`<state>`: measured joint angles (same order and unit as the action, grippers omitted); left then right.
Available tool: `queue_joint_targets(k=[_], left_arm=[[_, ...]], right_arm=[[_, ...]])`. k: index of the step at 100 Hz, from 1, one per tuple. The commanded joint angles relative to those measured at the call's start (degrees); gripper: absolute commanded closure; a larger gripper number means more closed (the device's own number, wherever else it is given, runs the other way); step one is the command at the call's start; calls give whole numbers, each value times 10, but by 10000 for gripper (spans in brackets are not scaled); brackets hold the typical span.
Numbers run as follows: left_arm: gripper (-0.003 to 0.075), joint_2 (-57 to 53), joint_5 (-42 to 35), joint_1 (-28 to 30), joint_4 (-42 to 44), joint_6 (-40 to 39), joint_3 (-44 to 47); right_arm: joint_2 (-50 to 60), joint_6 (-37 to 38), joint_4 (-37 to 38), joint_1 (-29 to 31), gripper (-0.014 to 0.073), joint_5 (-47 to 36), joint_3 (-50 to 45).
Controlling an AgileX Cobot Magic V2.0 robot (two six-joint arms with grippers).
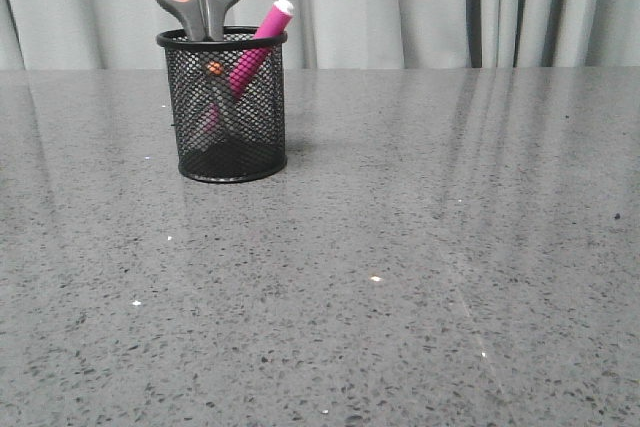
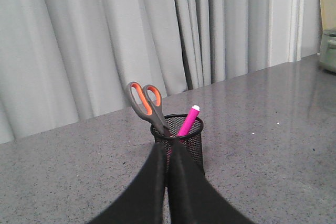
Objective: Put pen and scissors into bin
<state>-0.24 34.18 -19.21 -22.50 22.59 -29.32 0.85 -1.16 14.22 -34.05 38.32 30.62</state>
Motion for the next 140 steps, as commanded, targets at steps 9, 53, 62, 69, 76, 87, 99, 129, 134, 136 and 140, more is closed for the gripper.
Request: queue_joint_targets(k=[9, 53, 62, 69, 76, 87, 99, 129, 134, 136, 140], left_arm=[[741, -8, -43, 3, -10, -7, -13], [741, -8, -43, 3, -10, -7, -13], [741, -8, -43, 4, -1, -6, -8], [741, -8, -48, 7, 11, 0, 3], [741, -12, -55, 16, 48, 0, 26], [741, -15, -126, 37, 89, 0, 104], [741, -15, -218, 62, 111, -3, 186], [741, -15, -240, 120, 141, -18, 303], [741, -15, -216, 126, 142, -18, 307], [741, -15, -196, 128, 147, -18, 307], [741, -15, -171, 132, 154, -19, 307]], right_arm=[[2, -6, 14, 4, 642, -39, 11], [2, -6, 14, 4, 642, -39, 11], [2, -6, 14, 4, 642, -39, 11], [2, -6, 14, 4, 642, -39, 11], [2, -6, 14, 4, 642, -39, 11], [2, -6, 14, 4, 642, -39, 11], [2, -6, 14, 4, 642, -39, 11], [2, -6, 14, 4, 642, -39, 11], [2, -6, 14, 4, 642, -39, 11], [2, -6, 14, 4, 642, -39, 11], [2, -6, 14, 4, 642, -39, 11]])
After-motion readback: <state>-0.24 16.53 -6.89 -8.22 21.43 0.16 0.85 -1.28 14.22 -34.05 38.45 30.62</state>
